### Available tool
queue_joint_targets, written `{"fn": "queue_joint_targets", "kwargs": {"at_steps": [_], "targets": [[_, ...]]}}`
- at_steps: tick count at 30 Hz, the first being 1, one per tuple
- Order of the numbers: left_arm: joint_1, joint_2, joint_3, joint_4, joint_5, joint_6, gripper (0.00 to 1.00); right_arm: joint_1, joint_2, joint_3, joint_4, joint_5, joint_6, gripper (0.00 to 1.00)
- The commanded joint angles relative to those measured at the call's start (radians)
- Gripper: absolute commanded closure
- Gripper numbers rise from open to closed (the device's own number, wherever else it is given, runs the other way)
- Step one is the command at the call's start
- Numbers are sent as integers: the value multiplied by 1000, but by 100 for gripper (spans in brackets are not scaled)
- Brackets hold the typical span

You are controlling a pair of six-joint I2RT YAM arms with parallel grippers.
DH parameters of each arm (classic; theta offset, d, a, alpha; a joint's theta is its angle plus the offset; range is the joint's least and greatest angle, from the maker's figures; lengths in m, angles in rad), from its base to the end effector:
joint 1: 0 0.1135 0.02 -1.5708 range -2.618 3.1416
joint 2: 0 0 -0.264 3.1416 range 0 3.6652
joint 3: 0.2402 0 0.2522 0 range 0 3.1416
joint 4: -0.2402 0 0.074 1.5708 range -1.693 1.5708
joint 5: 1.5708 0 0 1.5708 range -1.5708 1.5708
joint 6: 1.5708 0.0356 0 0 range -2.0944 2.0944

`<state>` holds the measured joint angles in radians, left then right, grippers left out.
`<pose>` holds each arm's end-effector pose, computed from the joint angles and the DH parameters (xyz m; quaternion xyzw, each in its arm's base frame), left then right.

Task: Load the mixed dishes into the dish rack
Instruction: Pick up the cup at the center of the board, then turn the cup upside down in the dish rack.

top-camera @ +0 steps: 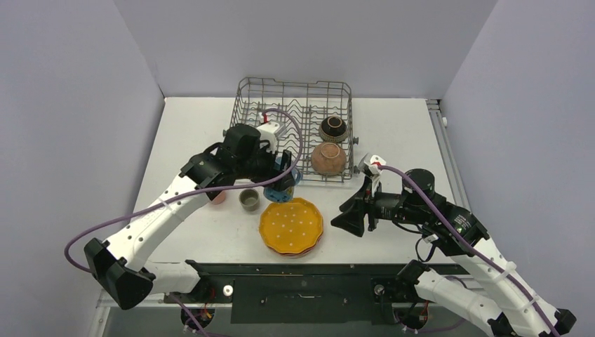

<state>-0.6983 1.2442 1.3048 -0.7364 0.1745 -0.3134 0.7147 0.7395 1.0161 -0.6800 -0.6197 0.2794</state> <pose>0.1961 -0.1727 0.3700 0.2088 0.8743 -0.2776 0.3390 0.0914 0.1067 0.3756 -0.3357 0.7397 0.4739 0.3400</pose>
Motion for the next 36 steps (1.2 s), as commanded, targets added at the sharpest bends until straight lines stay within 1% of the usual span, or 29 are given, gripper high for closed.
{"fn": "queue_joint_targets", "kwargs": {"at_steps": [1,6,11,14,19,24,26,29,36], "targets": [[20,46,101,112,-144,60,100,-26,-27,-21,70,25,28,48],[104,119,146,181,-194,73,100,-44,-52,-47,98,20,53,49],[187,193,177,289,-201,87,100,-60,-75,-81,151,50,96,49],[212,245,201,350,-206,103,100,-68,-95,-104,194,71,137,49],[272,374,303,400,-199,118,100,-72,-122,-144,249,107,190,49],[309,487,415,465,-199,130,100,-75,-143,-184,302,127,234,49],[321,546,439,500,-213,127,100,-76,-147,-186,304,131,238,49],[335,594,455,580,-262,133,100,-78,-154,-178,293,140,224,49],[379,744,547,658,-302,152,100,-84,-156,-169,290,154,217,49]]}}
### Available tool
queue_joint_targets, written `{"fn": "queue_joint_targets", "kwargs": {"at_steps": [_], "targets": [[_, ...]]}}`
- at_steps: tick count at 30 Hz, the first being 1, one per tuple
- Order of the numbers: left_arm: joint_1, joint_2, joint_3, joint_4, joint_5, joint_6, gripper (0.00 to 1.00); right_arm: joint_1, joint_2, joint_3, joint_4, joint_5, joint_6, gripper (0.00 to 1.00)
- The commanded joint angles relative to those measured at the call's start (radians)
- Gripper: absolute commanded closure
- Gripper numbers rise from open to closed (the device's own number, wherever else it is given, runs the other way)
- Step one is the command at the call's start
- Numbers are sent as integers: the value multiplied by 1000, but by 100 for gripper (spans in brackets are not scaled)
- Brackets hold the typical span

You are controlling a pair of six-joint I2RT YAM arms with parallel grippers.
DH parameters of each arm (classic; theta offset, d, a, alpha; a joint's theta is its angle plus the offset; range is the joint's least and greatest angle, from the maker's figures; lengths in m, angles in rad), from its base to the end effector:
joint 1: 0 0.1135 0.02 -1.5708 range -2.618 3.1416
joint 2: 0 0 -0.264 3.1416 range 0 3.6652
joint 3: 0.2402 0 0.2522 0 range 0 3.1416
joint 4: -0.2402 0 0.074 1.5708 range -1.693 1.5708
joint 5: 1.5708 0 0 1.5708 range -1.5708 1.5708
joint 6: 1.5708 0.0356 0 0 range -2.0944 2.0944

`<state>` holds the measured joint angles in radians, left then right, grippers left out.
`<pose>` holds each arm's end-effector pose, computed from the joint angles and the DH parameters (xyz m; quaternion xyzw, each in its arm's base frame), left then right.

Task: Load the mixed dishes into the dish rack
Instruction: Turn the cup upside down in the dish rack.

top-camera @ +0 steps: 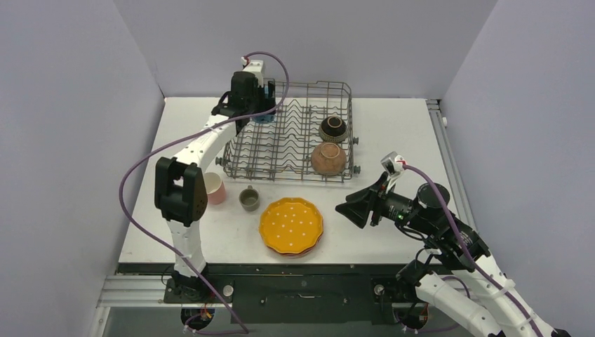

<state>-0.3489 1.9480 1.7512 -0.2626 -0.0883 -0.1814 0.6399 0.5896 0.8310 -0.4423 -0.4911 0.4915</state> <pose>0.4402 -0.1568 0.3213 0.0478 0.8477 -0.1019 0.5184 0.0921 0.0895 0.3561 -0.2090 0.7378 0.4879 0.4171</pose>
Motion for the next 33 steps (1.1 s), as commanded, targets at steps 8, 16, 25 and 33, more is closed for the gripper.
{"fn": "queue_joint_targets", "kwargs": {"at_steps": [8,16,25,33], "targets": [[64,204,206,316,-58,61,100,-12,15,8,84,15,10,49],[88,373,360,346,-59,65,100,-20,63,8,107,2,6,49],[114,501,468,382,-38,55,100,-39,120,18,116,-19,6,49],[116,567,478,412,-48,73,100,-68,161,20,134,-42,9,49]]}}
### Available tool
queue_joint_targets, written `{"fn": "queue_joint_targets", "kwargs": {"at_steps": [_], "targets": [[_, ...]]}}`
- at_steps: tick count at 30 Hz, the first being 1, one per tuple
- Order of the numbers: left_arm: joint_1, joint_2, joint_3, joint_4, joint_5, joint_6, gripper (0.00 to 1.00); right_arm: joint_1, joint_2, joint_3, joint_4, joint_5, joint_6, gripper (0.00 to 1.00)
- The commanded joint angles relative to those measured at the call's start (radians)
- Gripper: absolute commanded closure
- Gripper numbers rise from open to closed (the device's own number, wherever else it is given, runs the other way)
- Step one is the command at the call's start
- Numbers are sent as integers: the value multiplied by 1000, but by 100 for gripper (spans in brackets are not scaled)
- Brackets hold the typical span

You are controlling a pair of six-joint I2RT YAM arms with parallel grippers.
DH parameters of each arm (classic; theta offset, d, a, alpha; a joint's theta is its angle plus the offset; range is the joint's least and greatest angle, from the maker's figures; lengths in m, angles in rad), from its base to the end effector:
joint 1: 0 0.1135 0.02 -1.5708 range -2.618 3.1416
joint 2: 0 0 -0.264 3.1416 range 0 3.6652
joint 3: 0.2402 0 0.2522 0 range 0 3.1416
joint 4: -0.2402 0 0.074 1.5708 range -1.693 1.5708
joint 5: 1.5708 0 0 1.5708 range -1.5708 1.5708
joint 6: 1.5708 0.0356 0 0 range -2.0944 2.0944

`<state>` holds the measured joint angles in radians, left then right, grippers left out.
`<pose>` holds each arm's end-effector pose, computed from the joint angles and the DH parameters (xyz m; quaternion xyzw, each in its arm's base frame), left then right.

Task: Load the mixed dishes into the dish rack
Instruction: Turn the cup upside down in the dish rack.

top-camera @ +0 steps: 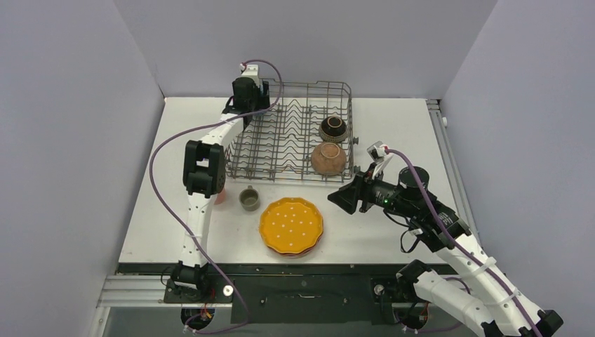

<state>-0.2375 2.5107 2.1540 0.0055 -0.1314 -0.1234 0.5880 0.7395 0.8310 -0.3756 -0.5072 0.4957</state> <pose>0.5709 -0.1334 0.2023 0.0091 0.8188 -0.0496 0.5718 0.1271 0.1055 0.3441 -0.1861 0.7667 0.4715 0.3940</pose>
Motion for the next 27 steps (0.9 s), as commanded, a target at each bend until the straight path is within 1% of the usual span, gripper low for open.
{"fn": "queue_joint_targets", "kwargs": {"at_steps": [1,6,8,9,10,11,12,13,14,17,18,20,21,22,23,26,27], "targets": [[3,9,75,146,-3,16,100,-19,14,19,68,-28,5,49],[4,40,87,148,-16,18,100,-45,40,20,78,-56,5,49],[4,48,88,150,-17,17,97,-52,48,20,82,-63,6,49],[4,52,88,150,-18,17,91,-56,50,19,83,-66,6,48],[4,53,87,151,-18,18,88,-58,55,17,88,-71,5,48],[4,56,87,151,-19,18,80,-62,58,16,91,-74,7,48],[5,57,86,152,-19,22,77,-64,64,13,97,-81,8,48],[4,58,84,152,-18,23,72,-67,68,13,100,-85,10,48],[4,59,80,153,-18,28,69,-69,74,14,104,-92,11,48],[5,51,66,162,-16,34,55,-75,87,16,110,-102,12,48],[4,48,60,163,-16,35,52,-77,89,17,112,-105,11,48],[5,42,58,161,-7,41,43,-79,93,17,115,-109,11,48],[5,38,56,160,-6,46,36,-81,96,17,116,-110,11,48],[4,34,49,160,-6,48,31,-82,97,17,117,-112,10,48],[4,26,43,161,-6,51,29,-83,100,18,119,-113,10,48],[5,0,2,179,-16,63,19,-85,105,21,126,-123,14,48],[6,-6,-15,187,-19,71,18,-85,106,23,126,-126,15,48]]}}
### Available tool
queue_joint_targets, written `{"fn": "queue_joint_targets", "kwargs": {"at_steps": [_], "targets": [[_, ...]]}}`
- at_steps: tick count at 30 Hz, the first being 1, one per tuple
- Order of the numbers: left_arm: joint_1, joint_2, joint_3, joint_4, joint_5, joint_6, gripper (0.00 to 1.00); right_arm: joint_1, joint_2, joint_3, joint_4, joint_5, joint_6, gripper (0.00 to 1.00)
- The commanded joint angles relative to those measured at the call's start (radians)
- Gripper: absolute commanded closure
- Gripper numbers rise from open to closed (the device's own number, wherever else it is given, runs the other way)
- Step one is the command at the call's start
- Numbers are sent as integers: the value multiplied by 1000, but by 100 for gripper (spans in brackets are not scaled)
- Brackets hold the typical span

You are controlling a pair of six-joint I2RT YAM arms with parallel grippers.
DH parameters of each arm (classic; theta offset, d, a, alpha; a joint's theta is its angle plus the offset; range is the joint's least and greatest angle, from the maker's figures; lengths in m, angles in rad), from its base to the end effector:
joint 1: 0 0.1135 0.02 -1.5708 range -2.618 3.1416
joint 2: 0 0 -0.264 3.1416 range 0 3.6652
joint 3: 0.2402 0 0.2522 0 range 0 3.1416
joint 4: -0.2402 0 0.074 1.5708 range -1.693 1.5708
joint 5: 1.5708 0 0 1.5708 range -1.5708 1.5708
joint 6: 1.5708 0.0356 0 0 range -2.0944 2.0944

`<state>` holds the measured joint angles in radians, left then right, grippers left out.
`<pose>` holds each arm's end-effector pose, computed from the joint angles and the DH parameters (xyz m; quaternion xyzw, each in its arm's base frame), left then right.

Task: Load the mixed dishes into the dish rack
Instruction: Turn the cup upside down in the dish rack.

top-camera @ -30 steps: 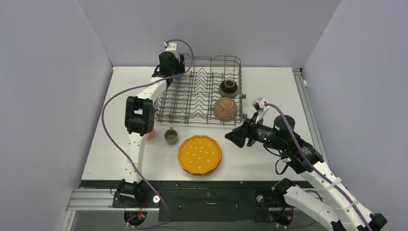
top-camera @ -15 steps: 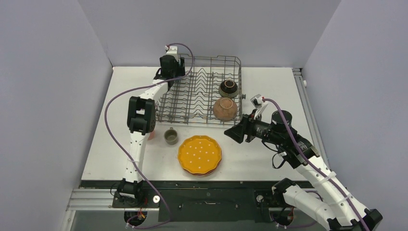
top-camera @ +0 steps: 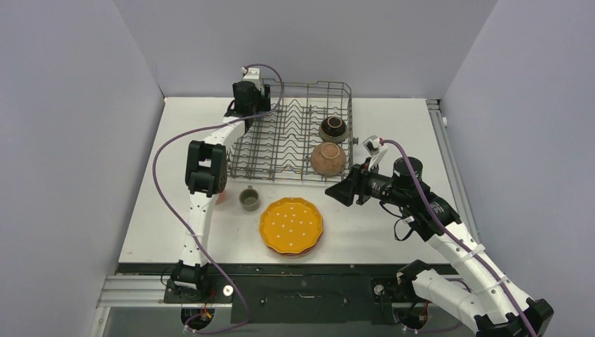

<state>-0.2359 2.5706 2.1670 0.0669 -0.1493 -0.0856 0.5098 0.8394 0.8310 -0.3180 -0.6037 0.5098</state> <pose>0.5788 -0.1337 0.1791 0.0180 0.8143 -0.0323 0.5793 0.1533 0.1089 0.3348 -0.1733 0.7759 0.4824 0.3678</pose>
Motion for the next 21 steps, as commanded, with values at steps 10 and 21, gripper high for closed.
{"fn": "queue_joint_targets", "kwargs": {"at_steps": [10,21], "targets": [[5,-161,-139,180,-23,54,4,-8,-8,43,44,-42,1,48],[4,-332,-252,202,-50,80,4,-10,-43,84,-10,-33,-3,48]]}}
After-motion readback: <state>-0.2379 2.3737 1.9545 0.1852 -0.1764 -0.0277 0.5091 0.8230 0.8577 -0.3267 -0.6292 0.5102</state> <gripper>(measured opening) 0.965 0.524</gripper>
